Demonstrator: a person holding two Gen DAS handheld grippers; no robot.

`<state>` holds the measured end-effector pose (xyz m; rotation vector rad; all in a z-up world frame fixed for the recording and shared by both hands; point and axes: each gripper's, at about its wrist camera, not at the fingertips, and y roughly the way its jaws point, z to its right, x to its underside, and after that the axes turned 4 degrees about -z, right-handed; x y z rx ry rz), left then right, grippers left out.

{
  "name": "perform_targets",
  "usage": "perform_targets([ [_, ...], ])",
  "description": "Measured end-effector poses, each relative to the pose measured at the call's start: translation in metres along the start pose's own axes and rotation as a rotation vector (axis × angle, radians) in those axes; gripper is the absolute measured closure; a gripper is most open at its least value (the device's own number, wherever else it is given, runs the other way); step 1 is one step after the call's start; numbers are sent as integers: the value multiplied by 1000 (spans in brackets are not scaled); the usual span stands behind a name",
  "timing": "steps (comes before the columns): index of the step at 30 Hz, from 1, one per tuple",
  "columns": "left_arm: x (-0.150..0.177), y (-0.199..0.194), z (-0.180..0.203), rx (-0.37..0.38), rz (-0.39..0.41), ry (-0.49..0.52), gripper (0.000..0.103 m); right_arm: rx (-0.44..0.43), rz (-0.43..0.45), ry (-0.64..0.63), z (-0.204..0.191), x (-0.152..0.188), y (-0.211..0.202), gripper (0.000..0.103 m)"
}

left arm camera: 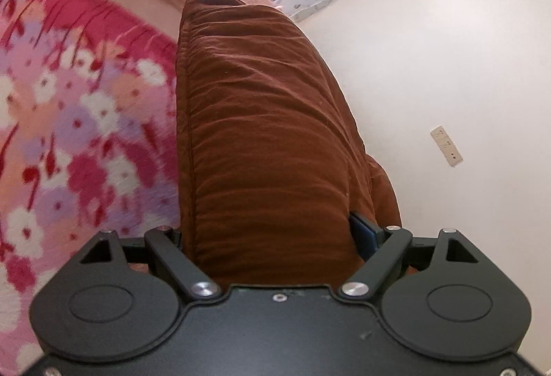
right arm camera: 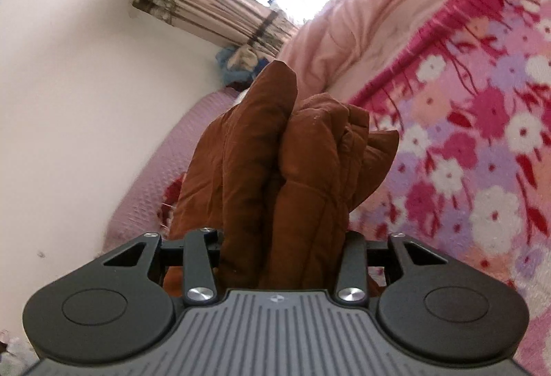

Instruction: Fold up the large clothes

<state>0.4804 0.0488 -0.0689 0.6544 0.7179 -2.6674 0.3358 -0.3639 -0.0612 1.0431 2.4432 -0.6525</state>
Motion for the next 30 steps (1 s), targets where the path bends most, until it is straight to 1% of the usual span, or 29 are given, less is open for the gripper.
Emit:
perform_targets([
  [4, 8, 12, -30, -24, -31, -27, 18, 48, -32, 1, 22, 9, 17, 57],
  [6, 5, 21, -36, -35, -31, -30, 18, 67, -44, 12, 36, 10, 22, 57],
  [8, 7, 24, -44, -22, -29, -32, 13, 42, -41, 40, 49, 13, 26, 56],
  [11, 8, 24, -47, -31, -37, -7, 10, 1, -41, 59, 63, 15, 27, 50],
  [13, 7, 21, -46, -40, -43, -11, 10, -1, -44, 59, 68, 17, 27, 43],
  [14, 6, 17, -42, -54, -43, -4, 10, -1, -44, 69, 70, 17, 27, 38],
  [15, 6, 10, -36, -77, -37, 13, 10, -1, -42, 84, 71, 18, 25, 35],
  [16, 5, 5, -32, -100, -28, 37, 10, 4, -37, 90, 70, 17, 21, 34],
  [18, 5, -15, -22, -147, 8, 90, 13, 45, -22, 80, 62, 15, 9, 29],
  [20, 9, -42, -9, -205, 57, 124, 15, 100, -5, 58, 50, 12, -10, 31],
  [23, 22, -72, 23, -227, 122, 178, 15, 203, 73, -14, 15, 13, -43, 39],
  [24, 29, -77, 35, -244, 138, 201, 15, 243, 105, -68, -5, 17, -52, 44],
  [25, 37, -81, 50, -264, 152, 232, 15, 269, 133, -126, -24, 22, -60, 45],
  [26, 46, -82, 65, -294, 168, 264, 15, 300, 153, -178, -45, 29, -65, 47],
  [28, 68, -79, 89, -376, 194, 332, 15, 334, 179, -273, -86, 48, -69, 52],
  [30, 89, -72, 105, -439, 214, 395, 15, 367, 196, -347, -114, 69, -65, 64],
])
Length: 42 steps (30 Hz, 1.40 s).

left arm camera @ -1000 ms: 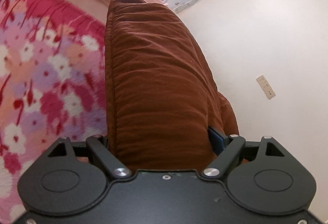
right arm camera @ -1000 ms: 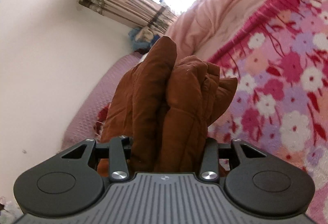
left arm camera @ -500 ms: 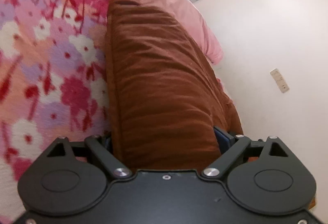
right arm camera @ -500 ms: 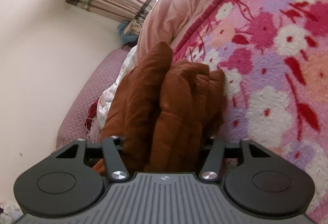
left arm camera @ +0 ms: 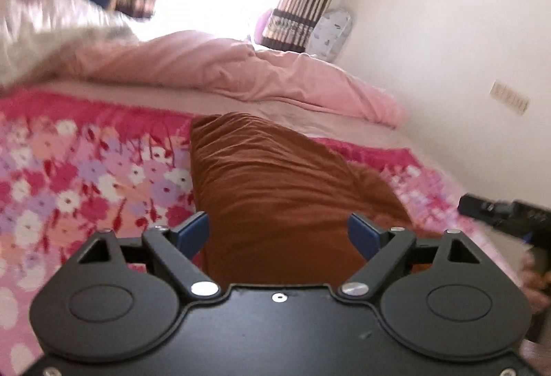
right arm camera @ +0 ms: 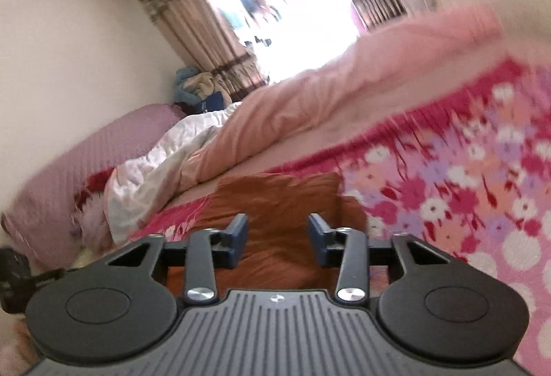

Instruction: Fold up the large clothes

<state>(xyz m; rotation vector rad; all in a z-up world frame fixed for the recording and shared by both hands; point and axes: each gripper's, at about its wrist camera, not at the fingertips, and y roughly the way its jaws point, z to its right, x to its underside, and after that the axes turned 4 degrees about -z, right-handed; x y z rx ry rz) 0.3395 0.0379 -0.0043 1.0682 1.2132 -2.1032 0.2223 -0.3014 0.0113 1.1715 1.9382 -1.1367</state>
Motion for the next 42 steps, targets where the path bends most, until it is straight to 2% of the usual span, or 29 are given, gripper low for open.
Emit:
perform_targets([
  [2, 16, 4, 17, -43, 11, 54, 15, 29, 10, -63, -26, 15, -2, 70],
  [4, 29, 15, 23, -47, -6, 58, 17, 78, 8, -98, -41, 32, 3, 76],
  [7, 44, 37, 19, -19, -66, 7, 17, 161, -19, -112, -44, 52, 17, 80],
  [9, 53, 51, 13, -42, -84, -8, 17, 191, -42, -84, -34, 61, 28, 83],
  [10, 58, 56, 11, -63, -87, -3, 16, 215, -48, -85, -29, 65, 33, 87],
  [11, 61, 61, 9, -66, -88, -5, 16, 231, -54, -89, -26, 68, 38, 100],
  [12, 63, 63, 6, -58, -87, -12, 15, 248, -58, -89, -23, 71, 42, 103],
  [16, 62, 65, 9, -52, -85, -7, 15, 222, -72, -54, -8, 80, 52, 103],
  [20, 47, 52, 11, -37, -86, 0, 16, 219, -82, -65, -14, 79, 47, 103],
  [22, 30, 44, 11, -16, -50, 2, 17, 209, -81, -89, -20, 68, 41, 102],
  [24, 10, 43, 11, -26, -14, 19, 17, 192, -55, -108, -27, 49, 37, 91],
  [26, -10, 49, 11, -48, 13, 45, 17, 196, -19, -135, -35, 26, 40, 85],
  [29, -33, 69, 8, -49, 14, 64, 17, 216, -9, -190, -41, -2, 62, 85],
  [32, -47, 99, 3, -41, -33, 59, 17, 220, -59, -196, -38, -17, 93, 85],
  [37, -44, 146, -10, -10, -145, 11, 18, 293, -171, -197, -23, -15, 138, 85],
  [42, -35, 166, -22, 1, -173, -28, 16, 319, -213, -152, -6, -6, 154, 87],
])
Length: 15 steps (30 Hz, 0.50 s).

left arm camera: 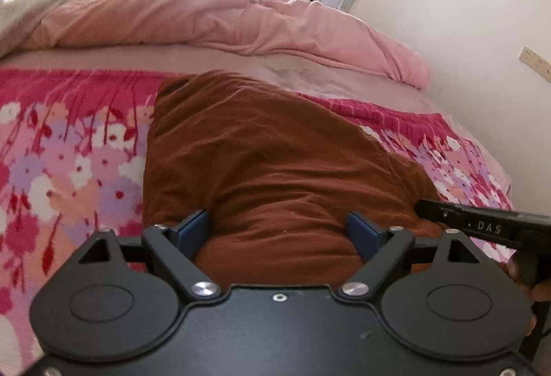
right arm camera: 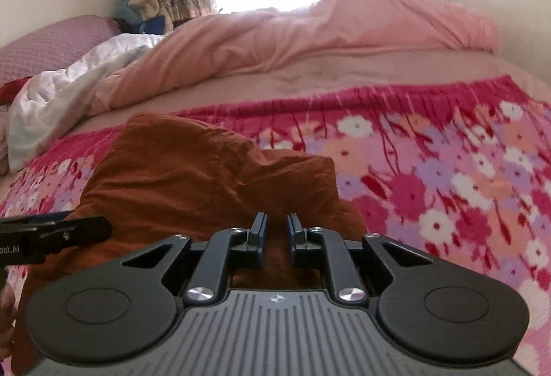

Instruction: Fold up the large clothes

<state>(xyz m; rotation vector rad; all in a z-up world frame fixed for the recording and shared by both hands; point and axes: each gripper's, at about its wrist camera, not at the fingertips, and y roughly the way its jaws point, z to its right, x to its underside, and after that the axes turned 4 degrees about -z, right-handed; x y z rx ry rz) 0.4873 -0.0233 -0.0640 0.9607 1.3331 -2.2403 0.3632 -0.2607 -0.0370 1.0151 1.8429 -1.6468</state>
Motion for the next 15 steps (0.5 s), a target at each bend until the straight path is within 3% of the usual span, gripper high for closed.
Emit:
perform_targets([
  [8, -5, -22, 7, -19, 29, 0, 17, 12, 23, -6, -2, -1, -11, 87],
  [15, 19, -94, 40, -40, 145, 87, 17, 7, 130, -43, -19, 6, -74, 84],
])
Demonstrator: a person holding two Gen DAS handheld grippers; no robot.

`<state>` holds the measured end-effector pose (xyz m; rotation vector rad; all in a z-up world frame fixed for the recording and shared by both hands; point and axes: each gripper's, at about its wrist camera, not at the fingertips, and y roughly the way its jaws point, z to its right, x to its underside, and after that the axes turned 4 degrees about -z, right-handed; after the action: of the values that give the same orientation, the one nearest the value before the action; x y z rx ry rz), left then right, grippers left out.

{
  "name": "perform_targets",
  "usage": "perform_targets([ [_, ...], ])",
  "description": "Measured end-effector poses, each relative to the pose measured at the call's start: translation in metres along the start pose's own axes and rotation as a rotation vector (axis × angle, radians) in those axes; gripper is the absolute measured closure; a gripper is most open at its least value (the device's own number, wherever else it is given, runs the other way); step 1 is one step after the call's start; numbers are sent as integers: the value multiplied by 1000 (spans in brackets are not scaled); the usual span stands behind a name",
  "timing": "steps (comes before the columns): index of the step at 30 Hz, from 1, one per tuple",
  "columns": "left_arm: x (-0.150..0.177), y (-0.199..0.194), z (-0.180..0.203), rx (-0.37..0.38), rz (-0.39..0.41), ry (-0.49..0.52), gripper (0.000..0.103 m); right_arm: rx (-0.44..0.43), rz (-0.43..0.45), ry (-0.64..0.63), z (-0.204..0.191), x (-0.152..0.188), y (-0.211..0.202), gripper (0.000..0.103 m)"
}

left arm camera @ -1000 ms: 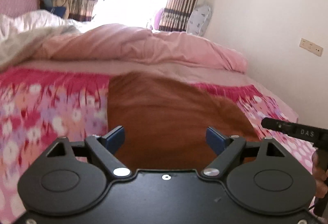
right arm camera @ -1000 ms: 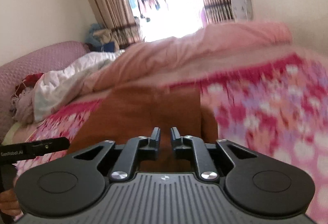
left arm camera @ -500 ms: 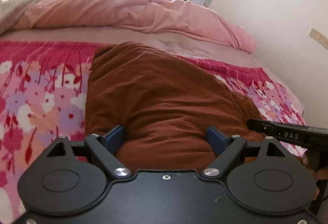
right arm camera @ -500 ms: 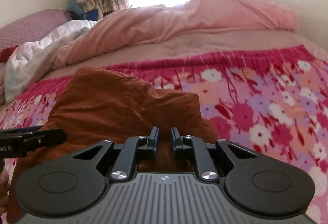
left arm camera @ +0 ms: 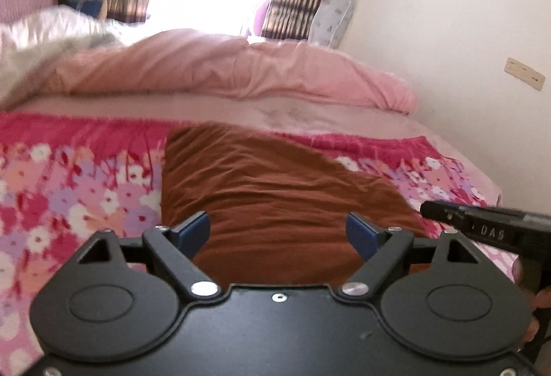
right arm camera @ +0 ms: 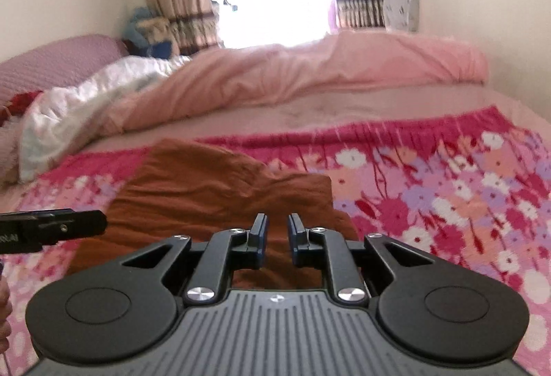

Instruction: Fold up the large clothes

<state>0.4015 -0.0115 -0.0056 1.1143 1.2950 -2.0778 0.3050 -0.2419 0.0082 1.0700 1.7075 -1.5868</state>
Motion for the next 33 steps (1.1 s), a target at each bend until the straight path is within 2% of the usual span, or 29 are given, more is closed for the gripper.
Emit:
perform_targets([
  [4, 32, -40, 15, -15, 45, 12, 16, -15, 76, -28, -11, 13, -48, 81],
  [7, 60, -51, 20, -21, 45, -17, 16, -34, 102, -25, -13, 32, -70, 78],
  [10, 80, -40, 22, -35, 7, -31, 17, -21, 107, -25, -15, 54, -76, 78],
  [13, 93, -21, 19, -60, -41, -54, 17, 31, 86, -38, -15, 70, -65, 78],
  [15, 100, -15, 17, -67, -44, -61, 15, 56, 66, -34, -11, 77, -55, 79],
  [18, 103, -11, 16, -70, -45, -65, 15, 71, 29, -16, -3, 87, -37, 81],
  [21, 103, -9, 14, -74, -48, -62, 14, 65, 32, -6, 0, 94, -32, 82],
  [28, 96, -18, 12, -65, -41, -80, 15, 84, 42, -23, -6, 93, -40, 81],
  [33, 78, -31, 11, -33, 16, -91, 15, 68, 97, -44, -16, 81, -58, 78],
])
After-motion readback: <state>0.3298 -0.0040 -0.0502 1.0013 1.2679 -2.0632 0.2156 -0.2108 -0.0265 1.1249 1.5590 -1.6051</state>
